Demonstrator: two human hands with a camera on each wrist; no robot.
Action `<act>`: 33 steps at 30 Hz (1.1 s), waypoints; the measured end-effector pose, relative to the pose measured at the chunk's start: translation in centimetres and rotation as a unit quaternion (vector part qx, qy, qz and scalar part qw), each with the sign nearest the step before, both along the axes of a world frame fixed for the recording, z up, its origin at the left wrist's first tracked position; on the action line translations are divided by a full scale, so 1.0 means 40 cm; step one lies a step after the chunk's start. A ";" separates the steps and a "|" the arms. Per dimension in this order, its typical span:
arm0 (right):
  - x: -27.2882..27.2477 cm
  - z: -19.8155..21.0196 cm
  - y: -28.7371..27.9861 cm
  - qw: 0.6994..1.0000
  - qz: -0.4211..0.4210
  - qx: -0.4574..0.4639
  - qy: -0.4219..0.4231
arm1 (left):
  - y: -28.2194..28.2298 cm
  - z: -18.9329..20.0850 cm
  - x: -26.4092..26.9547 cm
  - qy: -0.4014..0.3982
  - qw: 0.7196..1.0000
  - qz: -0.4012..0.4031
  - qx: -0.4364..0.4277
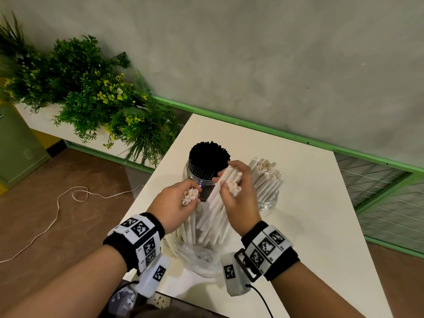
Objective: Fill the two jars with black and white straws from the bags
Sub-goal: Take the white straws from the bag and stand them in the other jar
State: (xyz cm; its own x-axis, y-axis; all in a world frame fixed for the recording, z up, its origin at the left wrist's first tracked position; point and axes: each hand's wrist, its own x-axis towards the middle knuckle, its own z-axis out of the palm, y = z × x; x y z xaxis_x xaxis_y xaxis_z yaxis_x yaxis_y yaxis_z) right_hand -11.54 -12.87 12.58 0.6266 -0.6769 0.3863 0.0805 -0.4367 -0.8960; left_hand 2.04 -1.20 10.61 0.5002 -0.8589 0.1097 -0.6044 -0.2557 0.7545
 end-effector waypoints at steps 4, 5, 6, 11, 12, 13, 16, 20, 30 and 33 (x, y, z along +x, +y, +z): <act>-0.030 0.073 -0.051 0.998 -0.031 0.014 -0.058 | -0.010 0.001 -0.004 -0.006 1.000 0.000 0.012; -0.038 0.089 -0.066 0.997 -0.028 0.026 -0.073 | -0.012 0.002 -0.005 -0.009 1.000 -0.001 0.014; -0.046 0.107 -0.077 0.995 -0.023 0.037 -0.086 | -0.015 0.003 -0.005 -0.011 1.000 -0.002 0.015; -0.059 0.141 -0.091 0.993 -0.029 0.054 -0.098 | -0.026 0.004 -0.012 -0.022 0.999 0.001 0.023; -0.059 0.142 -0.093 0.993 -0.034 0.056 -0.098 | -0.027 0.005 -0.013 -0.025 0.999 0.002 0.025; -0.058 0.143 -0.092 0.993 -0.039 0.058 -0.096 | -0.028 0.006 -0.013 -0.028 0.999 0.002 0.027; -0.051 0.143 -0.086 0.994 -0.054 0.046 -0.087 | -0.030 0.007 -0.010 -0.033 0.999 0.004 0.034; -0.065 0.183 -0.103 0.989 -0.068 0.052 -0.122 | -0.032 0.007 -0.007 -0.032 0.999 0.007 0.038; -0.094 0.265 -0.242 0.955 -0.166 0.005 -0.244 | -0.054 0.008 -0.009 -0.038 0.998 0.006 0.047; -0.094 0.234 -0.244 0.963 -0.166 -0.010 -0.210 | -0.053 0.008 -0.007 -0.038 0.998 0.004 0.044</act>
